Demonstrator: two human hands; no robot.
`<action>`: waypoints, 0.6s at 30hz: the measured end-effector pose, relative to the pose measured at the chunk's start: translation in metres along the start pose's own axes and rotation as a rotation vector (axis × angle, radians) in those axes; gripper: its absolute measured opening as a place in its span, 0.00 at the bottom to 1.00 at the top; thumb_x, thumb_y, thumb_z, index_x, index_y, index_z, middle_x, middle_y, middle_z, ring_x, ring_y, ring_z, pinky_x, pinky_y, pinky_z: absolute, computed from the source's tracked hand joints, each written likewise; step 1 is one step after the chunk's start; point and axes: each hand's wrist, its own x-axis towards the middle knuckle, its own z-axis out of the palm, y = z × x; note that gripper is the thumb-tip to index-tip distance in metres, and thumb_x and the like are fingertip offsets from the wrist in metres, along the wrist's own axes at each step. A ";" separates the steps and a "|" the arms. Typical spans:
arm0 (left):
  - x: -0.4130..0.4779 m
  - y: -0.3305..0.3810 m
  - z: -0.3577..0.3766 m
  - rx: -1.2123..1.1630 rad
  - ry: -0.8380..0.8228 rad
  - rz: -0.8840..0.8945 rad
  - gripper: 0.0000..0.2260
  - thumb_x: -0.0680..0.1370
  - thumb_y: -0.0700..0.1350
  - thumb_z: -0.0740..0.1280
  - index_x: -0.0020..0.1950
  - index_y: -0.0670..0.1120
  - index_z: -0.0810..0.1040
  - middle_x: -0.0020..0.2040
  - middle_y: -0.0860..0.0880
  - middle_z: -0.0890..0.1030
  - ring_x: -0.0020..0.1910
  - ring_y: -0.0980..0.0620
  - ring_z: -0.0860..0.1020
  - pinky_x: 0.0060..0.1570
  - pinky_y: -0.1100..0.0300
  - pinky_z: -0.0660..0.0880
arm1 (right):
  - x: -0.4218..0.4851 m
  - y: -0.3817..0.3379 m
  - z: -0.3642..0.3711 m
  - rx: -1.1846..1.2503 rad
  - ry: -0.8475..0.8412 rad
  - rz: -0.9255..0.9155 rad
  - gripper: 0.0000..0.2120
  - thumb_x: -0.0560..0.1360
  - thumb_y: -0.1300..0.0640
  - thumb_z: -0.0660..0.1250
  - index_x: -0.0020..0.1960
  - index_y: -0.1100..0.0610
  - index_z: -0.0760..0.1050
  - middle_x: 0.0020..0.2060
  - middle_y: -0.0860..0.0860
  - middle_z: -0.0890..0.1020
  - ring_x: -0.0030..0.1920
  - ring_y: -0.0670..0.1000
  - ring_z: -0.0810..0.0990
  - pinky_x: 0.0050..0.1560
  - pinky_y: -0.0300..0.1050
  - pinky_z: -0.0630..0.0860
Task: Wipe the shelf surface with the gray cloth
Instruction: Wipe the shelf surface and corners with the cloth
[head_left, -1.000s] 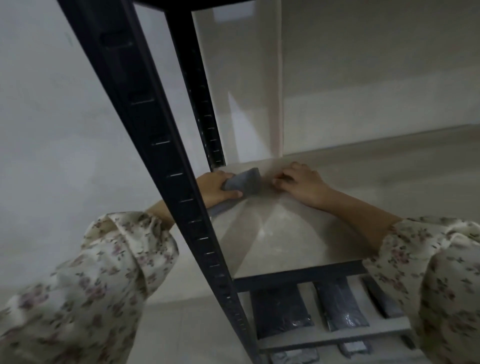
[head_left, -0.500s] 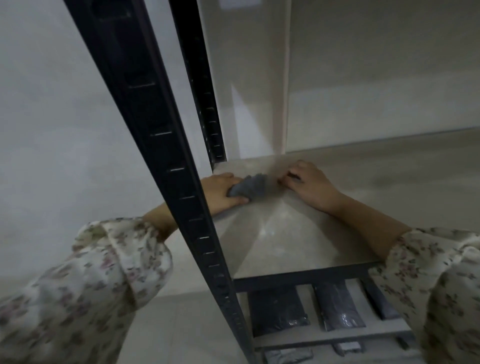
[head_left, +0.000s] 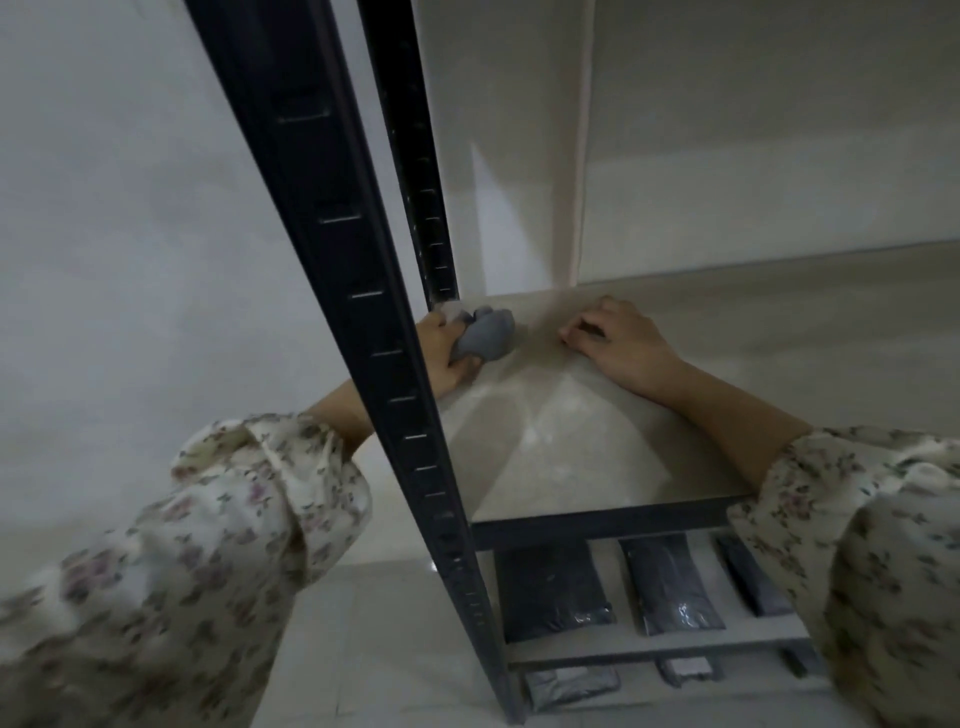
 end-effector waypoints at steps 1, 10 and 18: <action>-0.008 0.002 -0.001 -0.031 -0.032 0.052 0.22 0.80 0.51 0.59 0.71 0.43 0.63 0.62 0.42 0.72 0.54 0.48 0.72 0.47 0.65 0.61 | 0.000 0.000 0.001 -0.005 0.003 0.000 0.14 0.77 0.46 0.61 0.49 0.55 0.80 0.49 0.56 0.75 0.56 0.58 0.74 0.58 0.50 0.71; -0.013 -0.018 -0.007 -0.961 -0.068 -0.114 0.18 0.74 0.56 0.66 0.61 0.52 0.71 0.51 0.58 0.77 0.49 0.59 0.78 0.43 0.72 0.72 | 0.002 -0.018 -0.001 0.142 0.047 0.000 0.10 0.74 0.51 0.65 0.47 0.55 0.82 0.43 0.54 0.81 0.48 0.56 0.79 0.51 0.49 0.75; 0.013 0.015 0.006 -1.429 -0.022 -0.303 0.28 0.77 0.62 0.58 0.68 0.43 0.70 0.62 0.43 0.76 0.59 0.46 0.77 0.65 0.47 0.71 | 0.000 -0.082 -0.001 1.227 -0.240 0.245 0.09 0.77 0.49 0.64 0.44 0.54 0.68 0.45 0.52 0.78 0.46 0.50 0.78 0.50 0.48 0.78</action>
